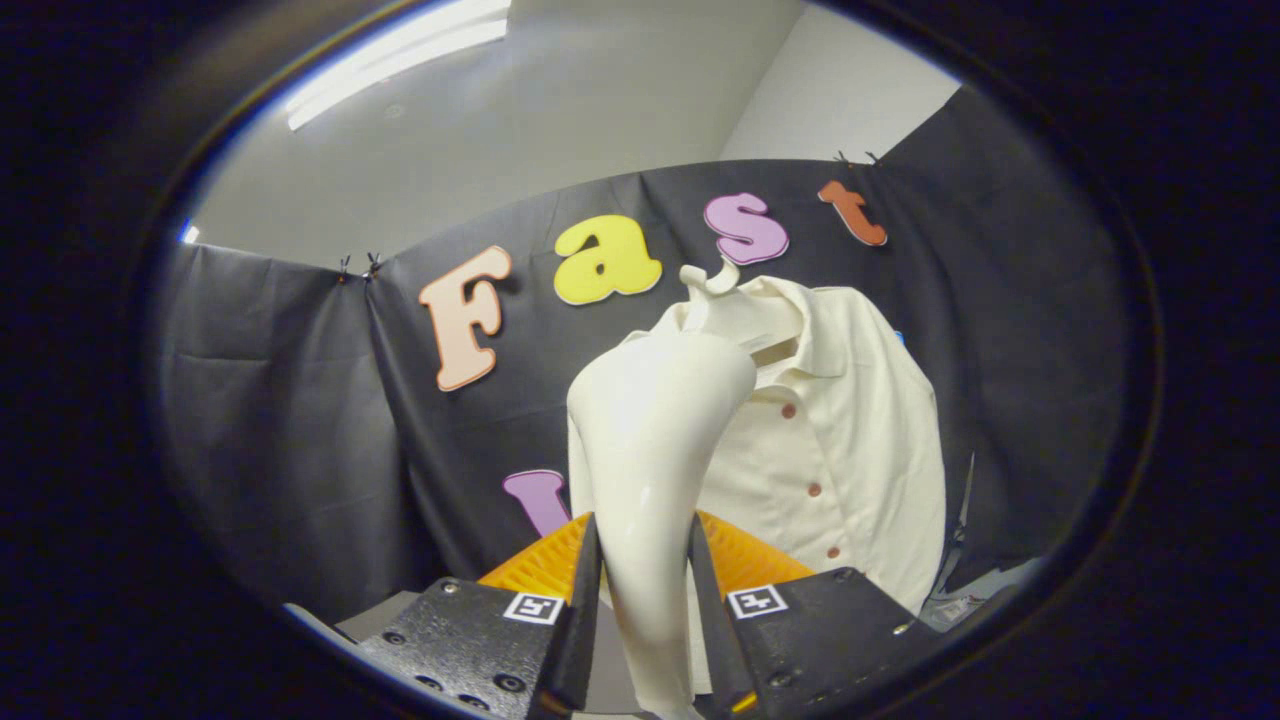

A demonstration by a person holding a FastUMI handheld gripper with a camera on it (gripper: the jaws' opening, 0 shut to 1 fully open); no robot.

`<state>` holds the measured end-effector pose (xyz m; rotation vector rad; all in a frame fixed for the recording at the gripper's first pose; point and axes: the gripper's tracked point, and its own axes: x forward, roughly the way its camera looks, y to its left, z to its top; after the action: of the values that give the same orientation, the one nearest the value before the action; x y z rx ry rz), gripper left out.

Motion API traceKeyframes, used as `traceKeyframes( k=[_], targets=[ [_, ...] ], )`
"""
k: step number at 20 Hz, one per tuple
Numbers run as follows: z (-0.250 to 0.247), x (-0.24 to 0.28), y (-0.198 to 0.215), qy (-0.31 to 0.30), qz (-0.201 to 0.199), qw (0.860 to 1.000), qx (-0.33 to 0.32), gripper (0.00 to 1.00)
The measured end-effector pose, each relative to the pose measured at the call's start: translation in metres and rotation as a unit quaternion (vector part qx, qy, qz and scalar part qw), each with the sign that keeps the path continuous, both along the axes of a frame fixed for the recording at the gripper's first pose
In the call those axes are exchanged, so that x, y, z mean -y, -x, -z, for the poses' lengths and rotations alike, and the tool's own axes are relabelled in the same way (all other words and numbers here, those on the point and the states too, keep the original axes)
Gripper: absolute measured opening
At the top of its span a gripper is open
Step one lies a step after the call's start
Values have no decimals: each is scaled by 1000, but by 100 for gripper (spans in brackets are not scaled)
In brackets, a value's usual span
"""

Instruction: Iron the clothes twice with a garment steamer, once on the left side and once on the right side.

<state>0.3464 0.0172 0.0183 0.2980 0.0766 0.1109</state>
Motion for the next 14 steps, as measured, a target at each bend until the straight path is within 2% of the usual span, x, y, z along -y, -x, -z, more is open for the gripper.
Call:
traceKeyframes(
  k=[7, 11, 14],
  targets=[
    [24, 11, -39, -6, 1, 1000, -3, 45],
    [50, 17, -48, -28, 11, 999, -25, 45],
    [69, 11, -49, -26, 0, 999, -39, 45]
  ],
)
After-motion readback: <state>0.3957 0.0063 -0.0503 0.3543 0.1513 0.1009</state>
